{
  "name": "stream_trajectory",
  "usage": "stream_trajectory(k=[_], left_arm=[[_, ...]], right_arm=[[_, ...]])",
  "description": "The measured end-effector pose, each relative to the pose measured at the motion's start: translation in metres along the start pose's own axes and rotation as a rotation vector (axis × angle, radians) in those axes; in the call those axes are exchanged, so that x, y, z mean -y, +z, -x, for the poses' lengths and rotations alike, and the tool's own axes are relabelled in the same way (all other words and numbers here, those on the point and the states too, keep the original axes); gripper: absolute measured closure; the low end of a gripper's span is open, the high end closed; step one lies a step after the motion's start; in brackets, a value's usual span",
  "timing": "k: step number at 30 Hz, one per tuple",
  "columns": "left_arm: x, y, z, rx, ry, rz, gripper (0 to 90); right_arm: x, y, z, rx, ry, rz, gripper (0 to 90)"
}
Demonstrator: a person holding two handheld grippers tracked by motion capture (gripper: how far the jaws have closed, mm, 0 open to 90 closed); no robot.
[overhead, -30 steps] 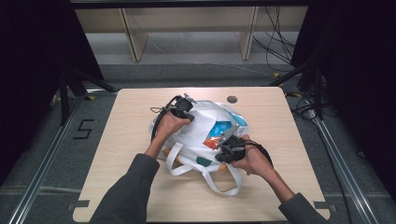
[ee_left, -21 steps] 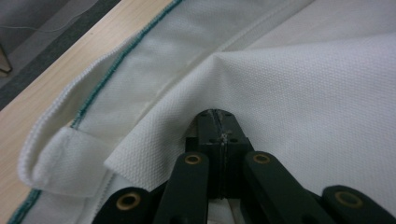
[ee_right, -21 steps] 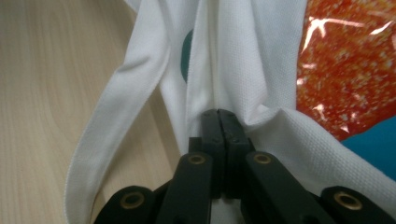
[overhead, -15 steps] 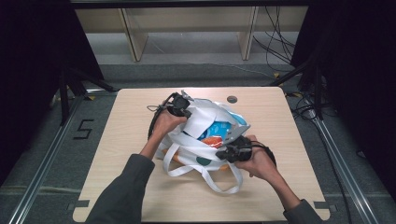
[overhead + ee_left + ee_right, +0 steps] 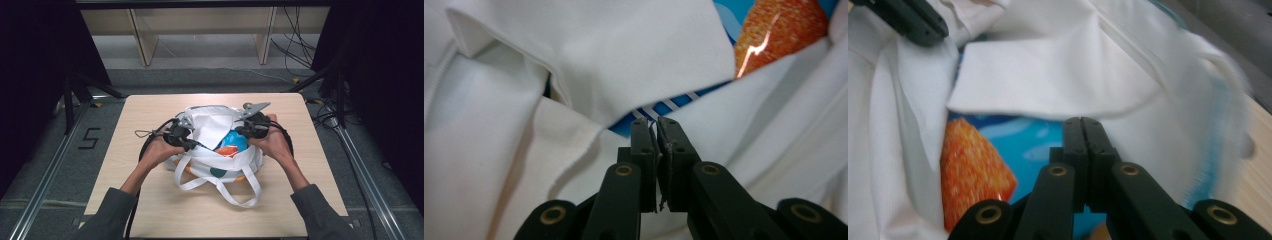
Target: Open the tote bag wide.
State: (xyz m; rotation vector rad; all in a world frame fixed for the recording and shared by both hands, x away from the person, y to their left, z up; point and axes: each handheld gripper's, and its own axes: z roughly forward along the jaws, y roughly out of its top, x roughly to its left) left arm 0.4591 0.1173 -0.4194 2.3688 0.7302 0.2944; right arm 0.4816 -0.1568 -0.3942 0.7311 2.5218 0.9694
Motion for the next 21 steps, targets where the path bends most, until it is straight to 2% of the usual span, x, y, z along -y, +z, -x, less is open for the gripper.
stream_trajectory(k=[2,3,4,5,7,8,9,10,11,12,13,14,15,16,18,19,21], left_arm=[[0.006,-0.001,0.003,0.010,0.009,-0.017,85.7],[0.009,0.000,0.004,0.015,0.000,-0.018,86.0],[0.011,0.001,0.004,0.024,0.017,-0.030,86.3],[0.014,0.002,0.005,0.036,0.016,-0.044,86.8],[0.018,0.002,0.006,0.048,0.029,-0.054,87.1],[0.021,0.002,0.007,0.059,0.016,-0.051,87.9],[0.023,0.001,0.007,0.065,0.028,-0.052,88.2],[0.025,0.000,0.008,0.068,0.021,-0.047,88.8],[0.028,-0.001,0.010,0.077,0.009,-0.044,89.2],[0.029,-0.002,0.011,0.080,0.033,-0.056,89.3],[0.030,-0.002,0.012,0.082,0.027,-0.058,89.3],[0.031,-0.001,0.015,0.080,0.040,-0.064,89.4],[0.032,0.000,0.017,0.078,0.033,-0.061,89.5],[0.033,0.000,0.019,0.079,0.038,-0.063,89.5],[0.035,-0.001,0.019,0.089,0.039,-0.061,89.5],[0.035,-0.003,0.017,0.090,0.051,-0.058,89.5],[0.033,-0.005,0.017,0.082,0.044,-0.044,88.9]], right_arm=[[-0.009,0.011,-0.004,-0.030,-0.027,0.003,90.0],[-0.013,0.015,-0.009,-0.055,-0.021,-0.004,90.0],[-0.017,0.021,-0.012,-0.066,-0.033,-0.030,90.0],[-0.021,0.028,-0.014,-0.060,-0.081,-0.043,90.0],[-0.023,0.043,-0.015,-0.007,-0.136,-0.105,90.0],[-0.024,0.049,-0.013,0.015,-0.146,-0.140,90.0],[-0.024,0.054,-0.010,0.043,-0.137,-0.167,90.0],[-0.024,0.058,-0.007,0.068,-0.119,-0.178,90.0],[-0.024,0.062,-0.002,0.078,-0.126,-0.176,90.0],[-0.025,0.066,0.003,0.099,-0.118,-0.189,90.0],[-0.026,0.069,0.006,0.126,-0.109,-0.214,90.0],[-0.025,0.074,0.009,0.171,-0.124,-0.234,90.0],[-0.024,0.080,0.014,0.191,-0.119,-0.263,90.0],[-0.022,0.083,0.017,0.195,-0.086,-0.277,90.0],[-0.016,0.091,0.025,0.233,-0.109,-0.319,90.0],[-0.012,0.093,0.027,0.228,-0.074,-0.328,90.0],[-0.011,0.086,0.030,0.200,-0.030,-0.288,90.0]])
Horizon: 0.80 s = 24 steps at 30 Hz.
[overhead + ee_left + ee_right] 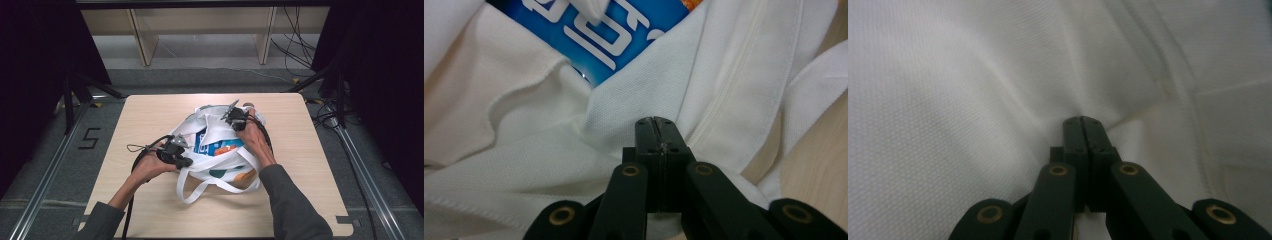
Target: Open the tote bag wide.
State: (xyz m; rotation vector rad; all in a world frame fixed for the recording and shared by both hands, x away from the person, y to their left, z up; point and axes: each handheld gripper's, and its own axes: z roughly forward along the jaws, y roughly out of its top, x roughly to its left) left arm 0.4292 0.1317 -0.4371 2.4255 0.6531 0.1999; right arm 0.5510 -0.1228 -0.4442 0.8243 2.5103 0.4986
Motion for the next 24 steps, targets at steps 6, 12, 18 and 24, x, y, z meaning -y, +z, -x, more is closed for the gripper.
stream_trajectory(k=[6,12,18,24], left_arm=[[-0.014,-0.007,-0.002,-0.034,-0.041,0.105,85.2],[-0.031,-0.007,-0.011,-0.063,-0.059,0.168,83.0],[-0.057,0.008,-0.008,-0.040,-0.063,0.214,83.5],[-0.086,0.039,-0.024,-0.147,-0.055,0.154,85.9]], right_arm=[[0.001,-0.053,0.004,-0.115,0.043,0.224,90.0],[0.027,-0.090,-0.023,-0.207,-0.018,0.278,90.0],[0.062,-0.088,-0.045,-0.256,-0.049,0.215,90.0],[0.075,-0.086,-0.064,-0.287,-0.127,0.140,90.0]])
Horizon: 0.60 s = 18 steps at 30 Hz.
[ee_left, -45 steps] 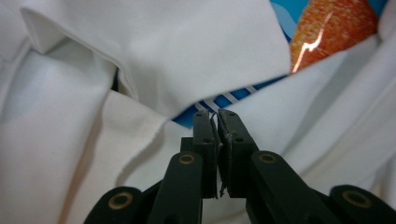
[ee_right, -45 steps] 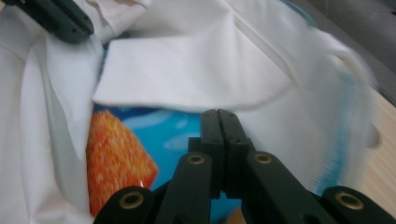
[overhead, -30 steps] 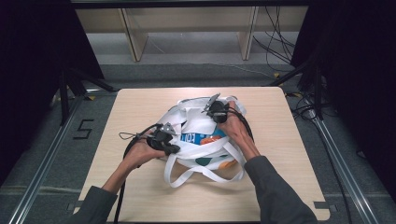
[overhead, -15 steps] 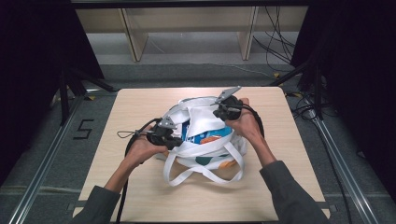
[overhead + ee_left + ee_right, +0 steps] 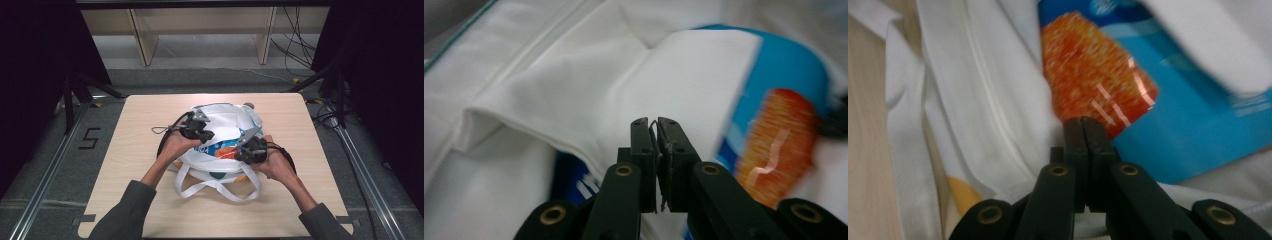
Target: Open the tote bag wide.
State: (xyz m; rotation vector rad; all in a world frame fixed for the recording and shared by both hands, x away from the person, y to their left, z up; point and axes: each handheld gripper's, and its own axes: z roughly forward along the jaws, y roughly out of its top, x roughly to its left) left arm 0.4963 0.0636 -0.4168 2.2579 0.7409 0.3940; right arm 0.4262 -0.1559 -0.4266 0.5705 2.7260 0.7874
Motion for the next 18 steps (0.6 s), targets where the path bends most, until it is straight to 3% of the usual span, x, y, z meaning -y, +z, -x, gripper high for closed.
stream_trajectory(k=[3,5,7,10,11,13,15,18], left_arm=[[-0.007,0.022,-0.013,-0.084,-0.041,-0.034,88.3],[-0.010,0.030,-0.021,-0.112,-0.031,-0.090,89.2],[-0.013,0.036,-0.026,-0.143,-0.042,-0.118,89.3],[-0.018,0.045,-0.037,-0.192,-0.028,-0.177,89.4],[-0.019,0.047,-0.040,-0.192,-0.021,-0.215,89.4],[-0.018,0.053,-0.043,-0.219,-0.042,-0.217,89.4],[-0.018,0.054,-0.043,-0.221,-0.006,-0.248,89.5],[-0.017,0.049,-0.042,-0.203,-0.008,-0.224,89.1]], right_arm=[[0.007,0.002,-0.005,-0.011,-0.013,-0.001,90.0],[0.010,0.001,-0.007,-0.022,0.001,0.002,90.0],[0.015,0.004,-0.009,-0.026,-0.018,0.015,90.0],[0.018,0.003,-0.012,-0.017,0.001,0.015,90.0],[0.018,0.003,-0.013,-0.017,0.002,0.021,90.0],[0.019,0.003,-0.013,-0.009,-0.009,0.025,90.0],[0.019,0.003,-0.014,-0.008,0.009,0.022,90.0],[0.019,0.003,-0.012,-0.014,0.005,0.027,90.0]])
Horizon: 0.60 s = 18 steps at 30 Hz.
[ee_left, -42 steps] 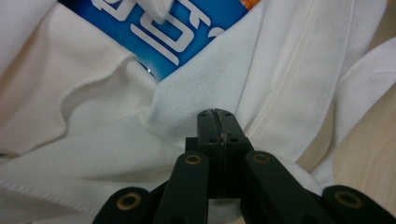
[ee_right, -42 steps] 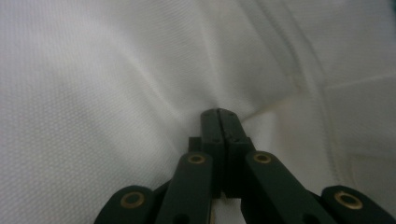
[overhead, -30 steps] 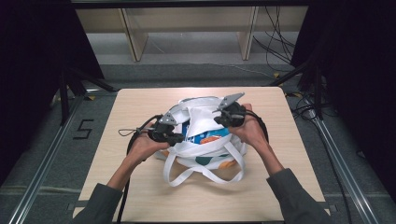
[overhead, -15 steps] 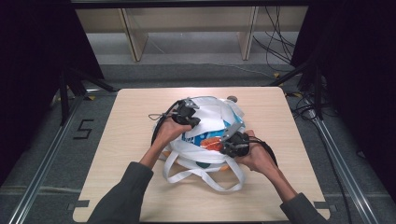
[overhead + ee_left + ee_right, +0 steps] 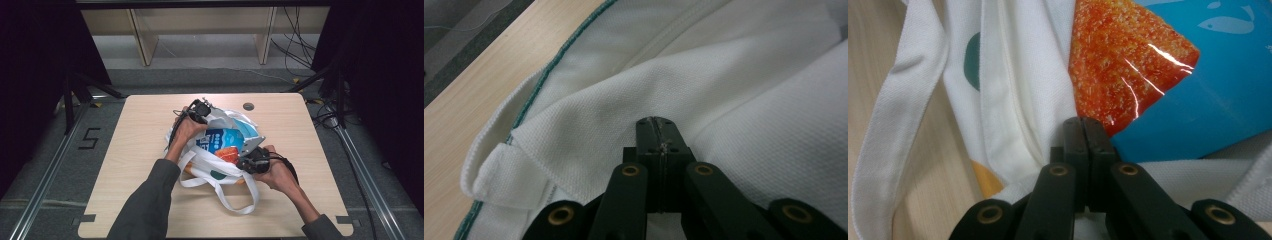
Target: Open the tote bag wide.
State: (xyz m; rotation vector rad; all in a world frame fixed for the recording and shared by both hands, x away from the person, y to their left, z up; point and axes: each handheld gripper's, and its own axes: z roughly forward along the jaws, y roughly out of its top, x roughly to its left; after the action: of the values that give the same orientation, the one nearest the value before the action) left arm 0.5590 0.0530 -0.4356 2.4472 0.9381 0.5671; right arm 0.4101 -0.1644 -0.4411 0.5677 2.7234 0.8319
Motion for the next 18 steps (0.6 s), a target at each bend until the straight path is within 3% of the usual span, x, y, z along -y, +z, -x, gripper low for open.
stream_trajectory(k=[2,3,4,5,7,9,11,13,16,18], left_arm=[[0.002,-0.008,0.000,0.040,-0.038,0.053,86.2],[0.004,-0.016,0.000,0.058,-0.038,0.065,84.3],[0.005,-0.023,-0.001,0.062,-0.031,0.080,83.0],[0.008,-0.032,-0.001,0.065,-0.024,0.096,82.4],[0.016,-0.048,-0.001,0.100,-0.027,0.128,82.2],[0.027,-0.062,0.000,0.132,-0.024,0.149,81.8],[0.040,-0.072,0.002,0.134,-0.017,0.163,81.1],[0.054,-0.078,0.002,0.153,-0.033,0.170,80.8],[0.072,-0.079,0.000,0.169,-0.028,0.143,80.2],[0.083,-0.078,-0.001,0.185,-0.018,0.115,79.8]], right_arm=[[0.001,-0.001,0.000,0.008,0.008,0.014,90.0],[0.001,-0.001,-0.001,0.001,0.040,0.019,90.0],[0.001,-0.002,0.003,-0.003,0.012,0.039,90.0],[0.002,-0.004,-0.001,-0.005,0.067,0.044,90.0],[0.001,-0.009,0.005,-0.003,0.038,0.079,90.0],[0.000,-0.017,0.006,0.012,0.070,0.107,90.0],[-0.001,-0.025,0.010,0.043,0.070,0.156,90.0],[-0.002,-0.037,0.015,0.057,0.075,0.196,90.0],[-0.002,-0.047,0.021,0.118,0.101,0.250,90.0],[-0.002,-0.048,0.026,0.152,0.104,0.255,90.0]])
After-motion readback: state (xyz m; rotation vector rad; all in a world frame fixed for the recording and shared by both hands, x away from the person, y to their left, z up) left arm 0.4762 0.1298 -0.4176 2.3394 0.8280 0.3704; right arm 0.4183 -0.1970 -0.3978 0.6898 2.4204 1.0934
